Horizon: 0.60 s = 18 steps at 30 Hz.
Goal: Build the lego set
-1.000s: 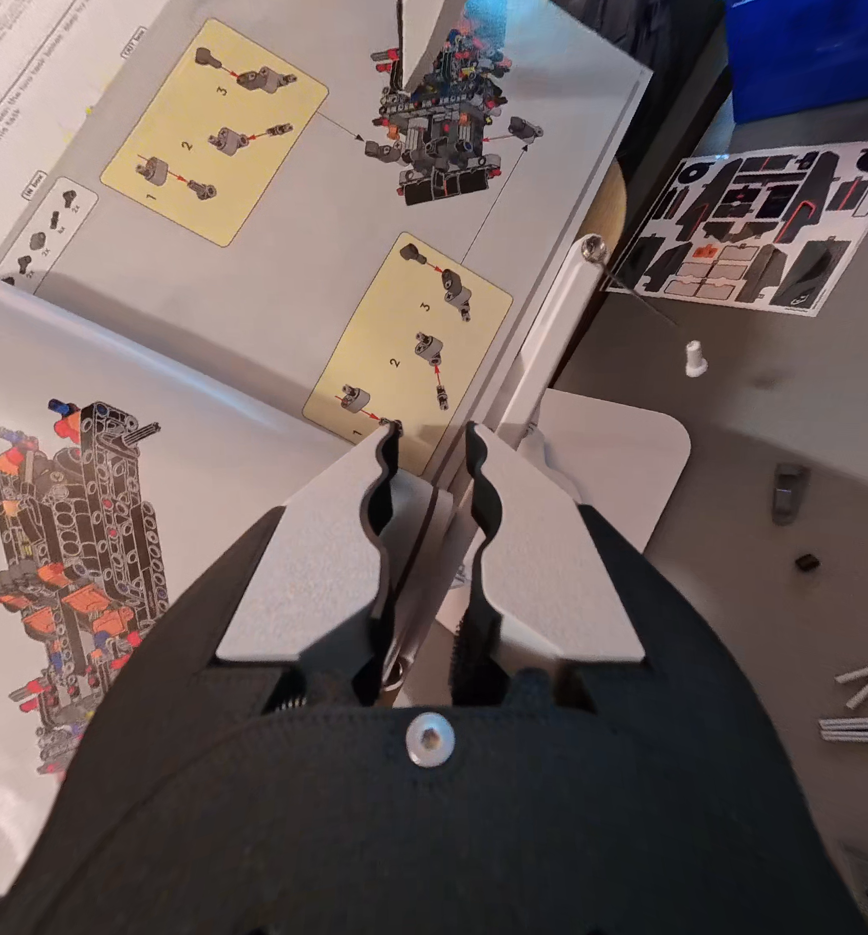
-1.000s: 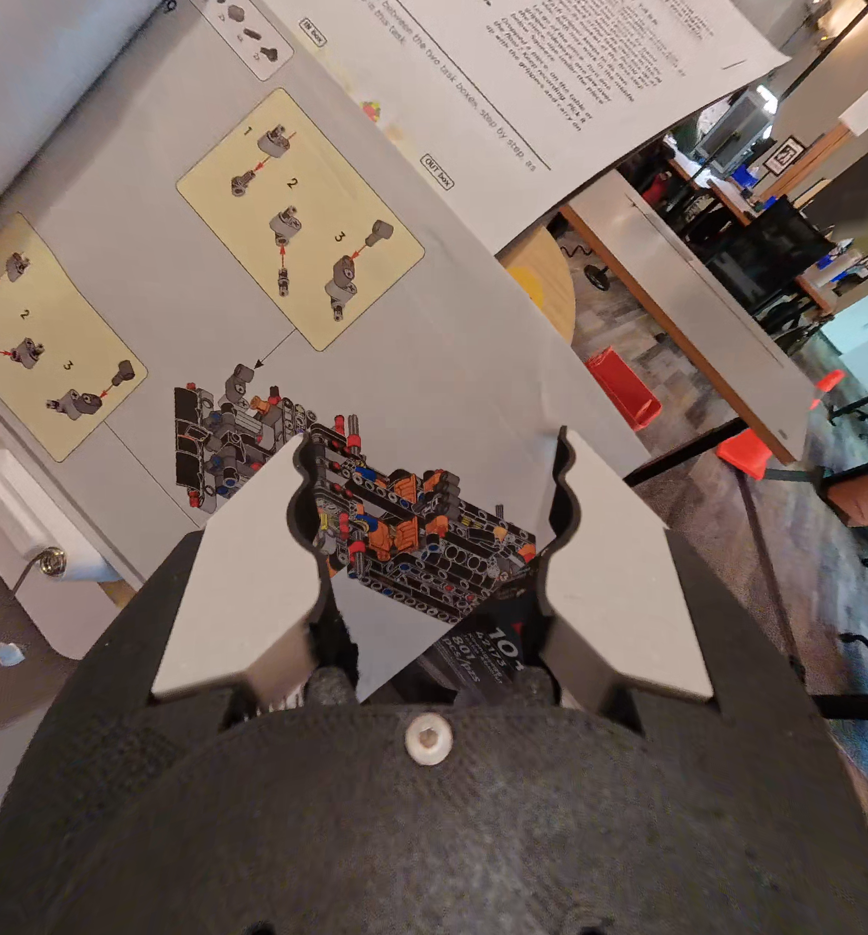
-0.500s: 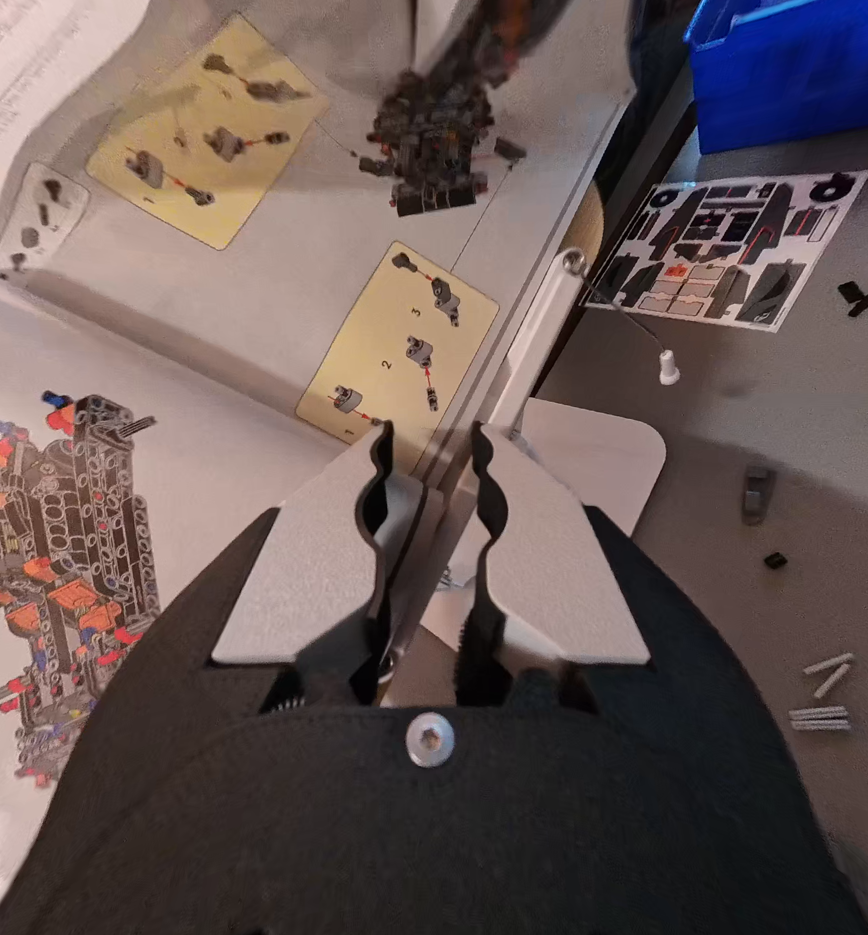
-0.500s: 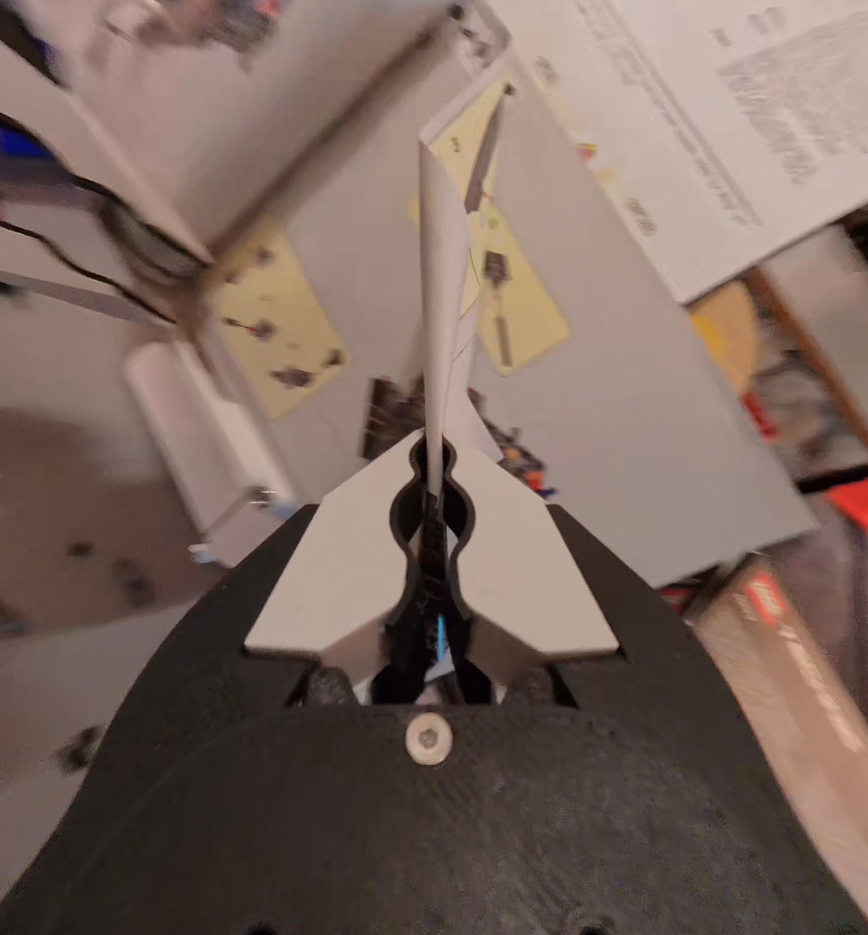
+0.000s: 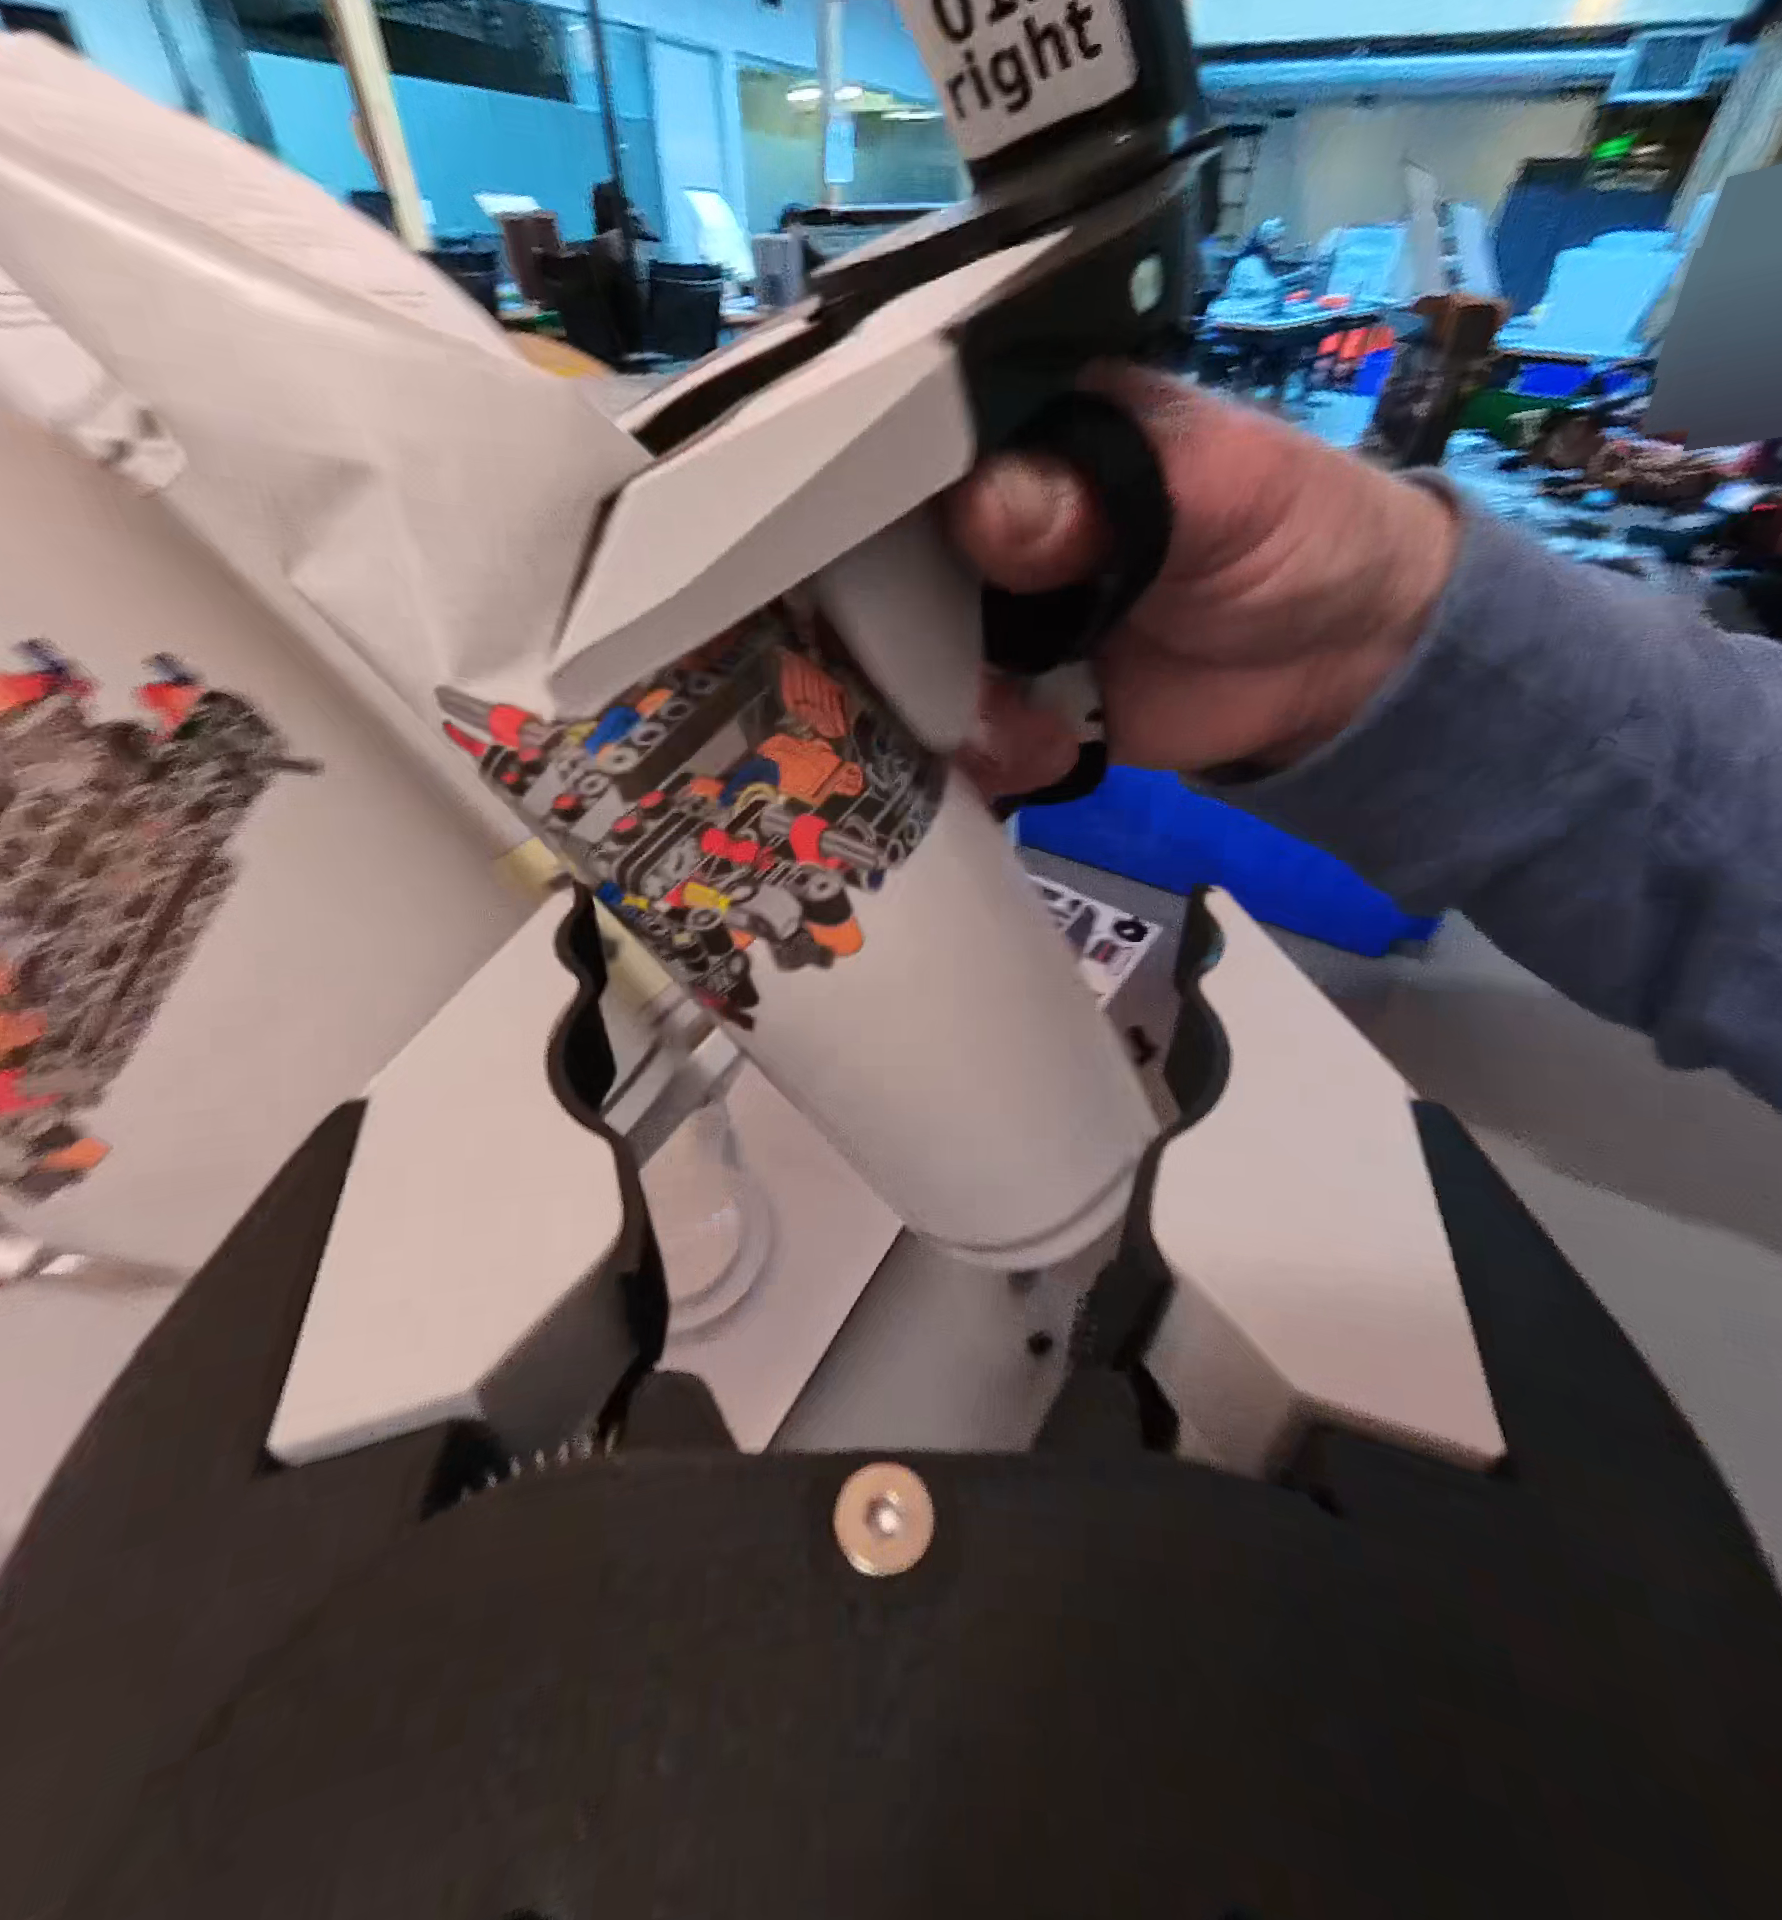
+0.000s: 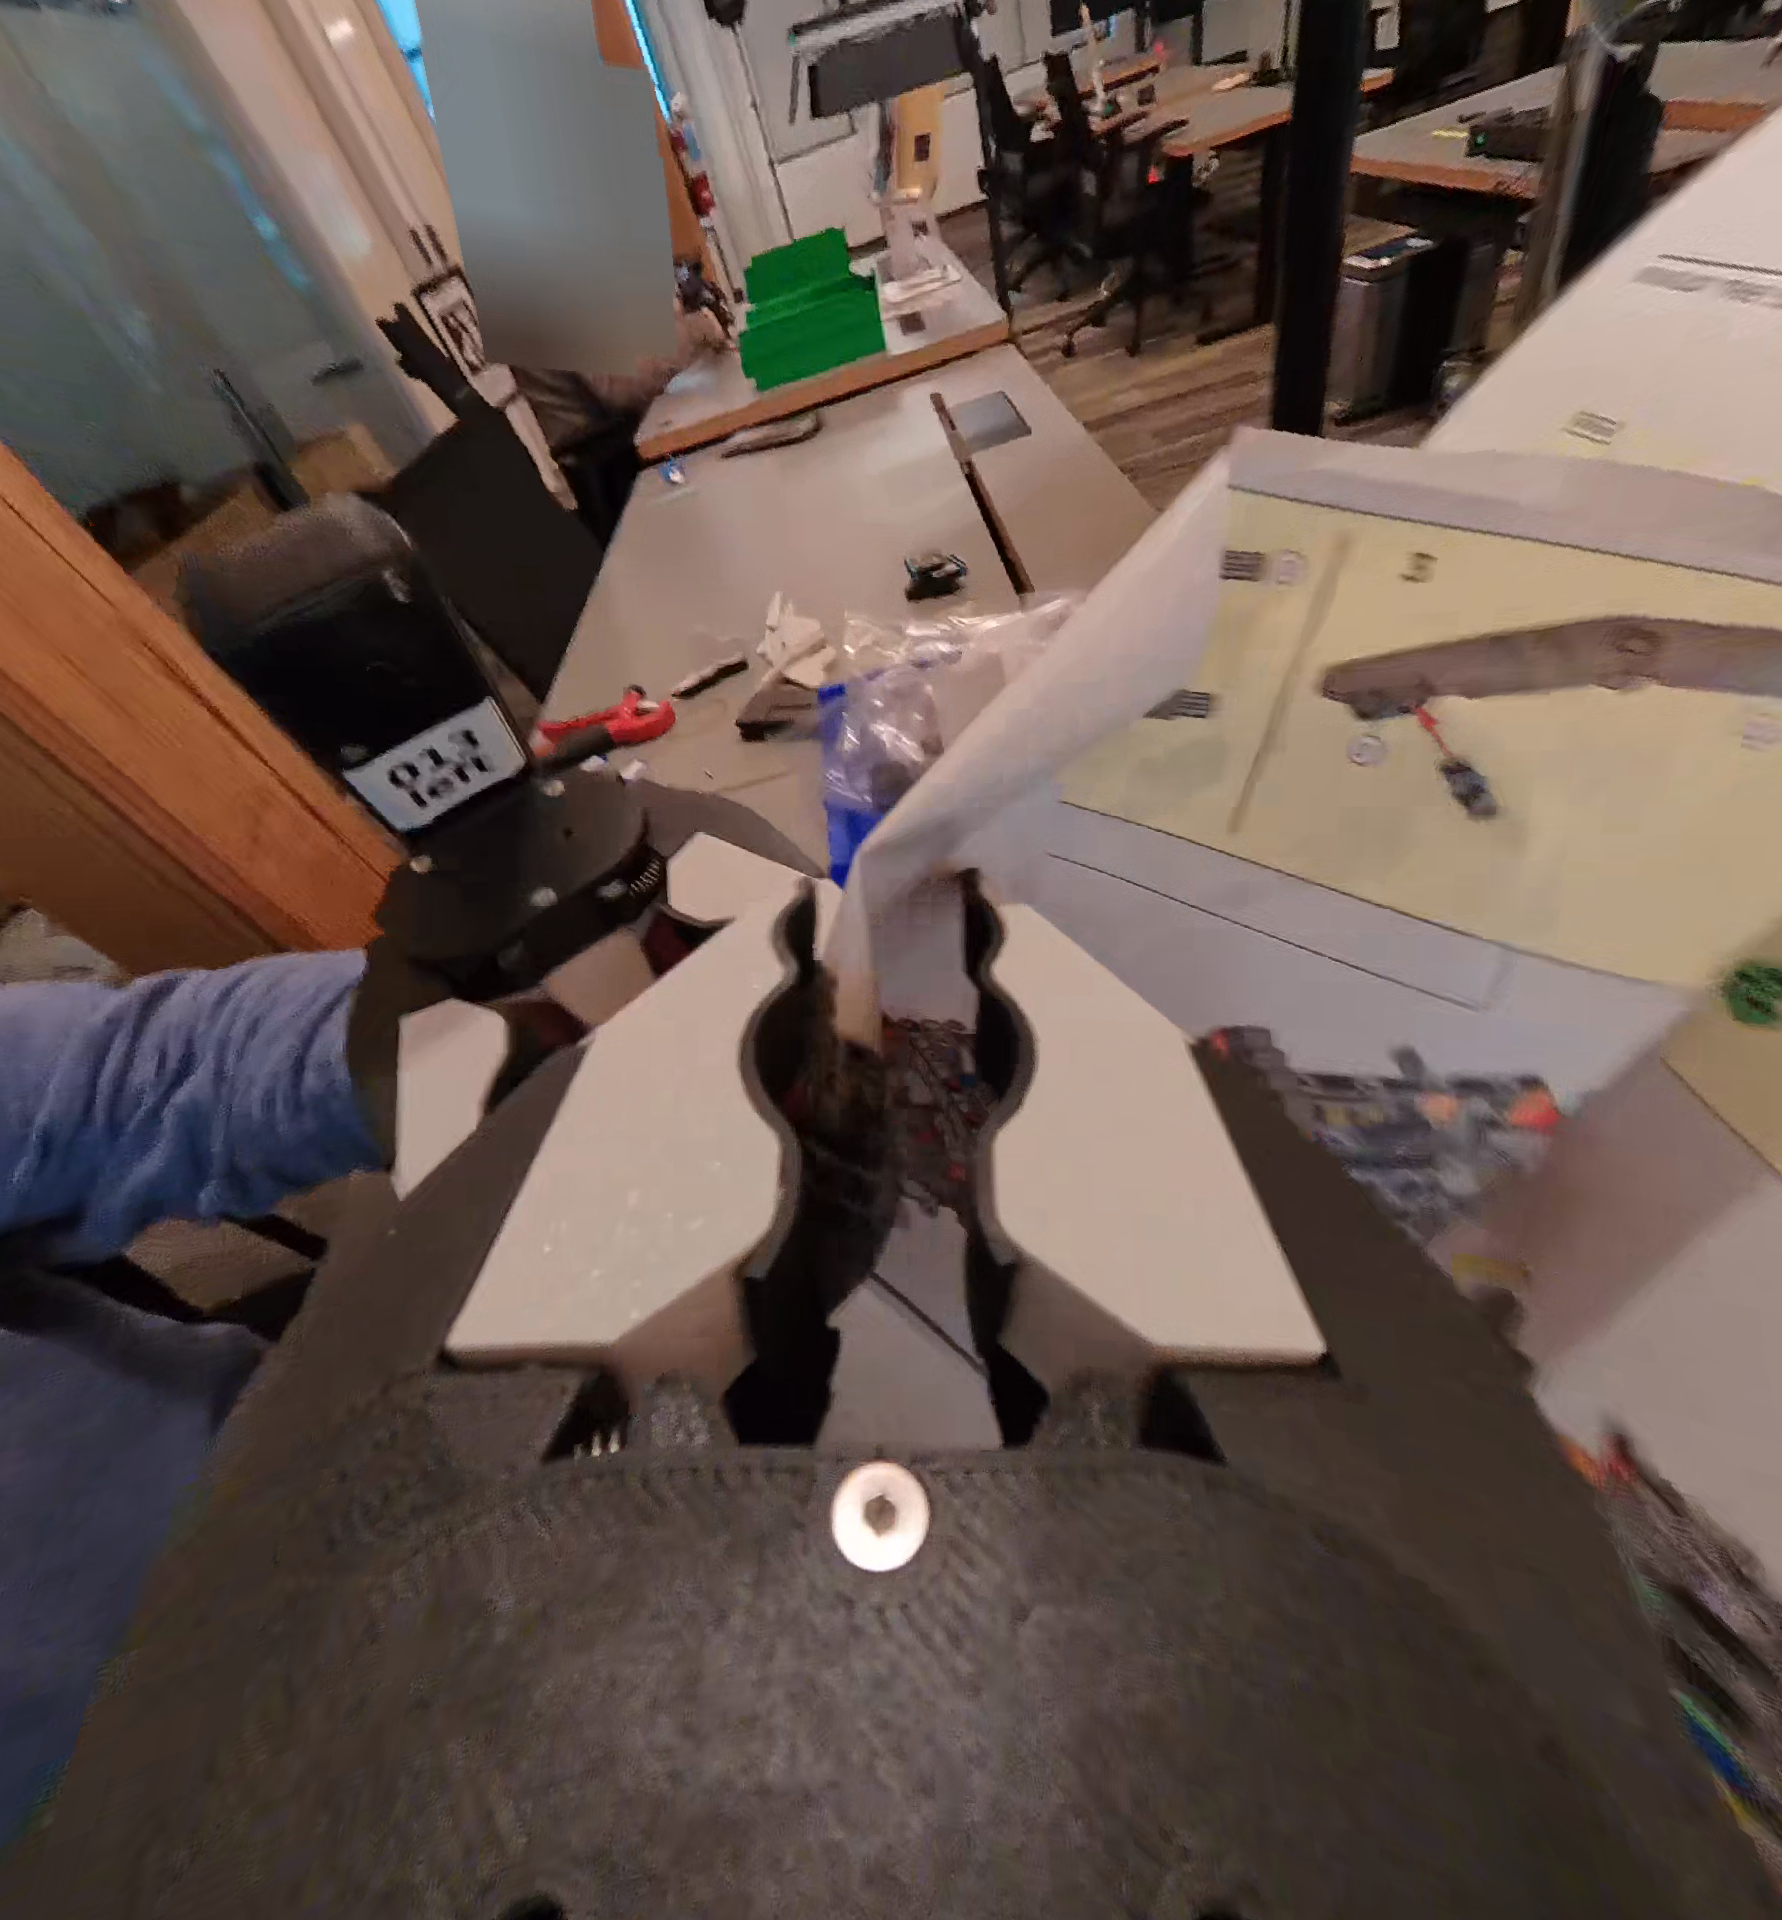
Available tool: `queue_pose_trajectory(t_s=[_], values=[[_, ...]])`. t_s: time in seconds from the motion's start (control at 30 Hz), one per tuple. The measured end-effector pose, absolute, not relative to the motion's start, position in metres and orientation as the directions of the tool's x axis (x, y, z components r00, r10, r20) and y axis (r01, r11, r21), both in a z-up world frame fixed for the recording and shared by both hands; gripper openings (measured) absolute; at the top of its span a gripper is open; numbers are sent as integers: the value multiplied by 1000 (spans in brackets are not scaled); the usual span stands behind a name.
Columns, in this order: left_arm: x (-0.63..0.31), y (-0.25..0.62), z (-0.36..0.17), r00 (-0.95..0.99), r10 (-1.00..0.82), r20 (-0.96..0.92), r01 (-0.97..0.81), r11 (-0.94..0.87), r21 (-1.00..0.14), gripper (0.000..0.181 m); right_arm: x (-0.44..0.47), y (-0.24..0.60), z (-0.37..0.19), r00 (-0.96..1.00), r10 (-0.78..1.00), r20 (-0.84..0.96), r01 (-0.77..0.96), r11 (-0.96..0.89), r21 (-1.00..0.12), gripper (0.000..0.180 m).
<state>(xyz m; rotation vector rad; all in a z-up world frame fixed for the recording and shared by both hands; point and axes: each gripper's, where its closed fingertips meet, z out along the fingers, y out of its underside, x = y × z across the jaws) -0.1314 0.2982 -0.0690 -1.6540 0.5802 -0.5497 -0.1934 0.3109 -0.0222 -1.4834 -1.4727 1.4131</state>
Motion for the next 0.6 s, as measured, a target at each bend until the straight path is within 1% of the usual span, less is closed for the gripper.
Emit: queue_pose_trajectory(t_s=[0.03, 0.07, 0.1, 0.13, 0.2, 0.23, 0.3, 0.37, 0.43, 0.5, 0.53, 0.57, 0.6], values=[[-140, 299, -71, 780, -625, 29, -80, -145, -986, 107, -203, 302, -21, -225, 932, -284, 299, -211, -931, 37], [-147, 300, -73, 788, -615, 33, -81, -157, -984, 102, -212, 294, -21, -256, 917, -305, 311, -220, -925, 41], [-157, 301, -75, 802, -596, 43, -74, -170, -983, 87, -222, 289, -23, -268, 909, -318, 326, -225, -918, 47], [-167, 304, -79, 818, -573, 57, -67, -194, -979, 81, -232, 285, -26, -278, 903, -329, 346, -226, -911, 56], [-186, 306, -81, 820, -563, 103, -25, -216, -976, 73, -245, 285, -28, -283, 890, -357, 363, -245, -899, 63], [-192, 304, -79, 805, -575, 148, 18, -224, -974, 73, -250, 287, -26, -281, 887, -367, 352, -261, -899, 68], [-203, 300, -74, 770, -602, 211, 84, -232, -969, 83, -256, 291, -26, -263, 901, -345, 334, -250, -909, 72], [-211, 294, -70, 736, -631, 245, 114, -241, -964, 96, -260, 296, -30, -235, 913, -332, 337, -244, -910, 75], [-220, 289, -63, 707, -657, 262, 145, -228, -963, 104, -263, 297, -32, -228, 917, -326, 333, -241, -911, 80], [-225, 283, -58, 667, -689, 283, 167, -232, -958, 108, -267, 298, -32, -229, 910, -346, 321, -264, -909, 86], [-229, 282, -58, 652, -698, 297, 174, -243, -954, 106, -269, 297, -29, -239, 898, -369, 305, -291, -907, 88], [-230, 279, -59, 621, -717, 317, 178, -264, -948, 93, -271, 298, -27, -244, 891, -382, 294, -307, -905, 87], [-233, 280, -63, 604, -722, 338, 176, -293, -940, 75, -273, 298, -28, -242, 893, -380, 299, -304, -905, 87]])
